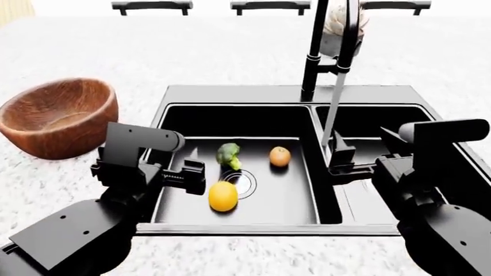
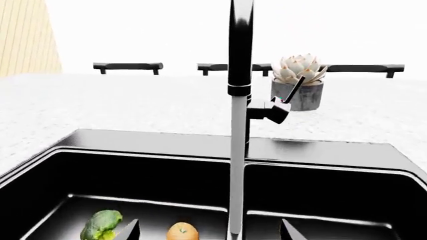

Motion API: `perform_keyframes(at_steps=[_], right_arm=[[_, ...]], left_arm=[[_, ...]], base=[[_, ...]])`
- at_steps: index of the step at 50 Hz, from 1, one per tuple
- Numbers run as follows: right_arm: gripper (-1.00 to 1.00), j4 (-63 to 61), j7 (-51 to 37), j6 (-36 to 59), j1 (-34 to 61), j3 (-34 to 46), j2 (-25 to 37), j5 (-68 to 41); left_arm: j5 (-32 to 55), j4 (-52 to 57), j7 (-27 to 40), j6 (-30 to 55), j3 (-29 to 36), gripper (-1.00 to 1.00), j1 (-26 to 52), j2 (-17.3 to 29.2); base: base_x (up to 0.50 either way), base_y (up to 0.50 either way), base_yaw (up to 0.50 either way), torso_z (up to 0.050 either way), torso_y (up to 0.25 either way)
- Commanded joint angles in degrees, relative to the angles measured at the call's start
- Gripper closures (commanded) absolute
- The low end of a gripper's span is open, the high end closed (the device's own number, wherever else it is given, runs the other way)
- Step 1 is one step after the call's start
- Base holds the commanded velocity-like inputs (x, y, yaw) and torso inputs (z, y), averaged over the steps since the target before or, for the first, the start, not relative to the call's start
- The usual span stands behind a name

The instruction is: Pick the oranges and tangerines from the sink and place them in one bowl. Place the broccoli in the other bowl. Then turn off the sink faucet.

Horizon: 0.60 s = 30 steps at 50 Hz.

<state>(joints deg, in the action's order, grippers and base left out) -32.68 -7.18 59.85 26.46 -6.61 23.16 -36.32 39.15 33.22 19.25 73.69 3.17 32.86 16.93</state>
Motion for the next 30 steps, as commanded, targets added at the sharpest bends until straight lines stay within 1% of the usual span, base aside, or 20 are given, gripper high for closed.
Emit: perform_keyframes(at_steps=[1,8,14,27,28,30], right_arm=[[-1.00,-0.02,0.01,-0.18,-0.69,-0.42,0.22,-0.45],[-1.00,0.03,0.22,-1.22,-1.83,-0.29,0.20,-0.24],[-1.00,-0.27,0.12,-1.46,-2.92,-0.49,0.37,-0.29],[-1.00,-0.99,-0.42,-1.67,-4.27,-0.93,0.73,-0.40],[-1.00,-0.97,-0.45,-1.54,-4.24,-0.76,0.79,-0.39],[-1.00,-1.23,-0.67,-0.81,-3.94,-0.90,0.94,-0.79]], left_arm=[[1.02,-0.06,0.21,0.64,-0.03,-1.00,-0.57,-0.19],[1.00,-0.35,0.23,0.21,0.38,-1.00,-0.83,0.10],[0.94,-0.58,0.41,-0.21,0.78,-1.00,-1.31,0.05],[2.04,-1.20,0.06,0.54,1.67,-1.00,-1.86,0.22],[3.29,-1.26,-0.23,1.62,0.85,-1.00,-1.74,-0.20],[7.98,-1.33,-0.23,6.68,-2.22,-1.00,-1.08,-2.73]], base=[[0.44,0.00,0.00,0.000,0.000],[0.43,0.00,0.00,0.000,0.000],[0.29,0.00,0.00,0.000,0.000],[0.03,0.00,0.00,0.000,0.001],[0.00,0.00,0.00,0.000,0.000],[0.00,0.00,0.00,0.000,0.000]])
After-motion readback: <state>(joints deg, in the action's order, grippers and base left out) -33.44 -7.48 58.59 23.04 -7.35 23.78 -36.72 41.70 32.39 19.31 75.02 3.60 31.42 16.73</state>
